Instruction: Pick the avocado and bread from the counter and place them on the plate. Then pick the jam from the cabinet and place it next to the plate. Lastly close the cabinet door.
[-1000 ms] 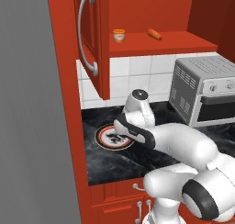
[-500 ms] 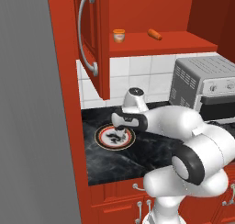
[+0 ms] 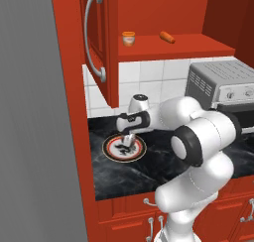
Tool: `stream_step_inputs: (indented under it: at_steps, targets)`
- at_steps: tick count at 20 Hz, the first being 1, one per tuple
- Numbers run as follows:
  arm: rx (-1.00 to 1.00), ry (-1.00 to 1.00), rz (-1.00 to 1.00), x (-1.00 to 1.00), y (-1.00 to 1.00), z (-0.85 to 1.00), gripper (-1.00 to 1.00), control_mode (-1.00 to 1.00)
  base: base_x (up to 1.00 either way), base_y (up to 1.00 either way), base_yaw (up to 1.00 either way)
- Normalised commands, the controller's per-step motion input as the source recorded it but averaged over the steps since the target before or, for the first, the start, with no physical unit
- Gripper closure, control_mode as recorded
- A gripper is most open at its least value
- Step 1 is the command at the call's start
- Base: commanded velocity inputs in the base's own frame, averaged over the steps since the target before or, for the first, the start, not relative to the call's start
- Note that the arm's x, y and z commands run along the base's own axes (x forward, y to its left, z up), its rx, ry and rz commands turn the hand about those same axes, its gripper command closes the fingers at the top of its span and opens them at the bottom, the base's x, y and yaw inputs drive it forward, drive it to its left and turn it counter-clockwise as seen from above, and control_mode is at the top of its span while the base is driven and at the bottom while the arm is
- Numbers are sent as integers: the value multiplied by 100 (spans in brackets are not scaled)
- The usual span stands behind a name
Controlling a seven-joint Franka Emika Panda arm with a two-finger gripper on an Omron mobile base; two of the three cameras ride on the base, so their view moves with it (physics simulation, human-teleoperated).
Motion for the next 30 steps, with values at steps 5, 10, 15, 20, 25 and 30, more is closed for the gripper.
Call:
stream_step_inputs:
  at_steps: [5, 10, 15, 20, 25, 30]
  targets:
    - [-3, 8, 0, 32, 6, -32, 100, -100, 0, 0, 0]
    - [-1, 5, 0, 22, 0, -25, 100, -100, 0, 0, 0]
    - [-1, 4, 0, 5, 1, -14, 100, -100, 0, 0, 0]
    - [-2, 2, 0, 0, 8, -4, -100, -100, 0, 0, 0]
    - [0, 0, 0, -27, 0, 0, -100, -100, 0, 0, 0]
    - [0, 0, 0, -35, 0, 0, -100, -100, 0, 0, 0]
